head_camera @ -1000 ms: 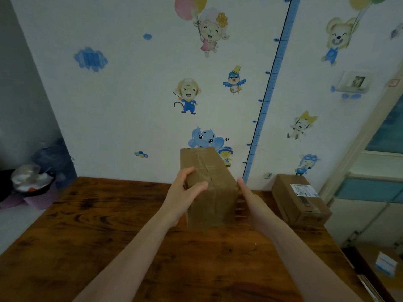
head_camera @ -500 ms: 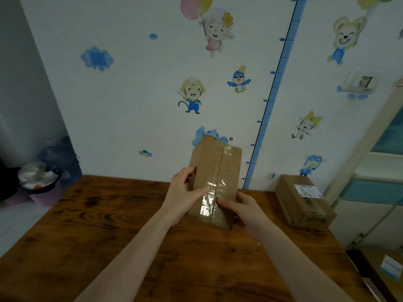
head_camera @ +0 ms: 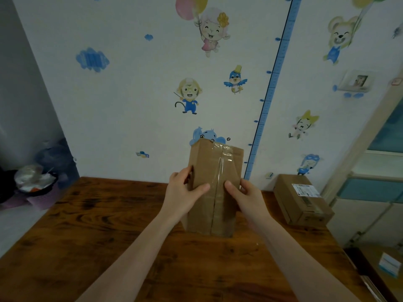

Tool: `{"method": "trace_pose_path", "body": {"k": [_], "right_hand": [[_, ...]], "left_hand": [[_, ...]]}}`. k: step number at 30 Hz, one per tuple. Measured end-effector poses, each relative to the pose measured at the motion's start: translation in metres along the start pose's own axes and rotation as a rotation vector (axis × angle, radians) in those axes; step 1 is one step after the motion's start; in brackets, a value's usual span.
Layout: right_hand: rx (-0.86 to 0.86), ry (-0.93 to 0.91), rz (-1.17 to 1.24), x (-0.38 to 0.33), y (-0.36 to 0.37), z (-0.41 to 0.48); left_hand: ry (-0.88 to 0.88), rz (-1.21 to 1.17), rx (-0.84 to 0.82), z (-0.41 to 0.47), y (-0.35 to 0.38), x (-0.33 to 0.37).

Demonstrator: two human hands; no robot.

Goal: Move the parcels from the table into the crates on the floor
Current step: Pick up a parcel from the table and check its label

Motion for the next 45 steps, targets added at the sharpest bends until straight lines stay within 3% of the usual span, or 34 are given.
{"method": "trace_pose_path", "body": {"k": [5, 9, 12, 14, 17, 20, 25, 31, 36, 45], "right_hand": [[0.052, 0.013, -0.108, -0.004, -0.004, 0.004], [0.043, -0.007, -0.187, -0.004, -0.006, 0.003], [0.047, 0.029, -0.051, -0.003, -0.005, 0.002], [0.044, 0.165, 0.134, -0.001, -0.003, 0.005], [0.03, 0.302, 0.245, 0.0, -0.001, 0.009], [0.015, 0.311, 0.266, 0.005, -0.004, 0.009], [-0.017, 0.212, 0.199, 0.005, -0.005, 0.008], [-0.057, 0.181, 0.17, 0.002, -0.012, 0.007], [0.053, 0.334, 0.256, 0.013, -0.016, 0.011], [0.113, 0.411, 0.339, 0.025, -0.016, 0.01]], "left_hand": [[-0.056, -0.146, -0.02, -0.005, 0.005, -0.002], [-0.07, -0.122, -0.015, -0.004, 0.004, -0.002], [-0.06, -0.126, -0.026, -0.003, 0.003, 0.001], [-0.087, -0.221, -0.042, -0.006, 0.002, 0.007], [-0.232, -0.438, 0.019, -0.006, 0.0, 0.008], [-0.341, -0.53, -0.019, -0.003, -0.001, 0.003], [-0.294, -0.398, -0.118, -0.001, 0.002, -0.003], [-0.228, -0.4, -0.179, -0.003, 0.003, -0.011], [-0.141, -0.405, -0.1, -0.008, 0.007, -0.011], [-0.074, -0.332, -0.01, -0.007, 0.008, -0.014]]}}
Point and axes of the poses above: each hand's wrist, its own z-axis towards the middle knuckle, its own y-axis out of the palm, x = y × z, the point moved 3 cm from there along z, towards the middle knuckle, and after that the axes turned 8 degrees about -y, right-handed, at the moved point
